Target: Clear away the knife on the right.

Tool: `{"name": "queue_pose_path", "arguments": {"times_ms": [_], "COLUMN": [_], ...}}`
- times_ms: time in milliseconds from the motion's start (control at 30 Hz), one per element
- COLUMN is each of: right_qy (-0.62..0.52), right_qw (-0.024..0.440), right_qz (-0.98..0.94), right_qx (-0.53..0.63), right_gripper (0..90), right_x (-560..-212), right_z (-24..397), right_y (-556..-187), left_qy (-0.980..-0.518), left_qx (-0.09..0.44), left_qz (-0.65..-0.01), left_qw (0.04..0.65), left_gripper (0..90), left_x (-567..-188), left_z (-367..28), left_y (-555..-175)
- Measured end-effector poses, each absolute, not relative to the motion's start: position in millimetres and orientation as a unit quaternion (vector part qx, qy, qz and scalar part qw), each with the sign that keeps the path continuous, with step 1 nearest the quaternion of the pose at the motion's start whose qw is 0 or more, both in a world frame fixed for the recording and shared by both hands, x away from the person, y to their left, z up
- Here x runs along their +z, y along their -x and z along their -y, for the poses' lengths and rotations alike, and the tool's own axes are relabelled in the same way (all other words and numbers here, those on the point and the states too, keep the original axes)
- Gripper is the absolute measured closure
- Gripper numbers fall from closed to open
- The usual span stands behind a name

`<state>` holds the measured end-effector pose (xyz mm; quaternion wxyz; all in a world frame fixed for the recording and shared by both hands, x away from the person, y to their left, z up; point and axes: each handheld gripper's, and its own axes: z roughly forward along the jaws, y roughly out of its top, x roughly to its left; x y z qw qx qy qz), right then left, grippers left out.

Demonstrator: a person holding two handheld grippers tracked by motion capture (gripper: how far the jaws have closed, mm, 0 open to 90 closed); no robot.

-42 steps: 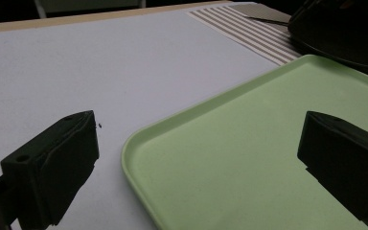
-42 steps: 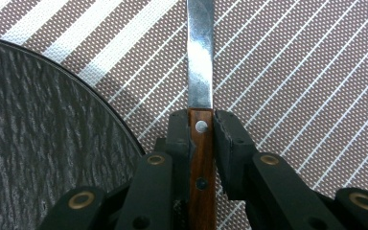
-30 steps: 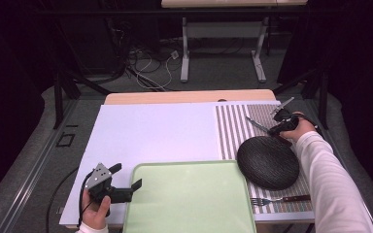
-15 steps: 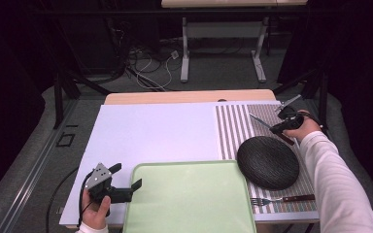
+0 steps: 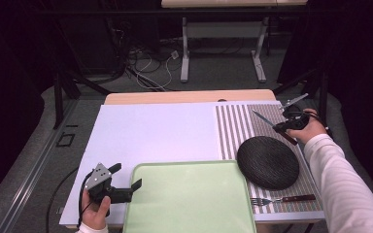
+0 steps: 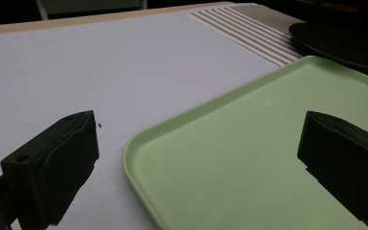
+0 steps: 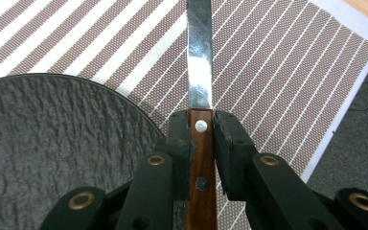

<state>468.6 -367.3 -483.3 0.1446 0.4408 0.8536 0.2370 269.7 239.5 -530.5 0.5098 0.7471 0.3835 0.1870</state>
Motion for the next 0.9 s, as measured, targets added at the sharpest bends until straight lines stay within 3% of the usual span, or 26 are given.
{"name": "queue_pose_path", "arguments": {"times_ms": [900], "right_qy": [-0.518], "right_qw": [0.157], "right_qz": [-0.807], "right_qx": [0.235], "right_gripper": [76.9], "right_x": [-463.6], "right_z": [369.8], "right_y": [-411.7], "left_qy": [-0.748], "left_qx": [0.187], "left_qz": [-0.379], "left_qw": [0.512], "left_gripper": [0.6], "left_x": [-529.0], "left_z": [-239.2], "left_y": [-269.1]}}
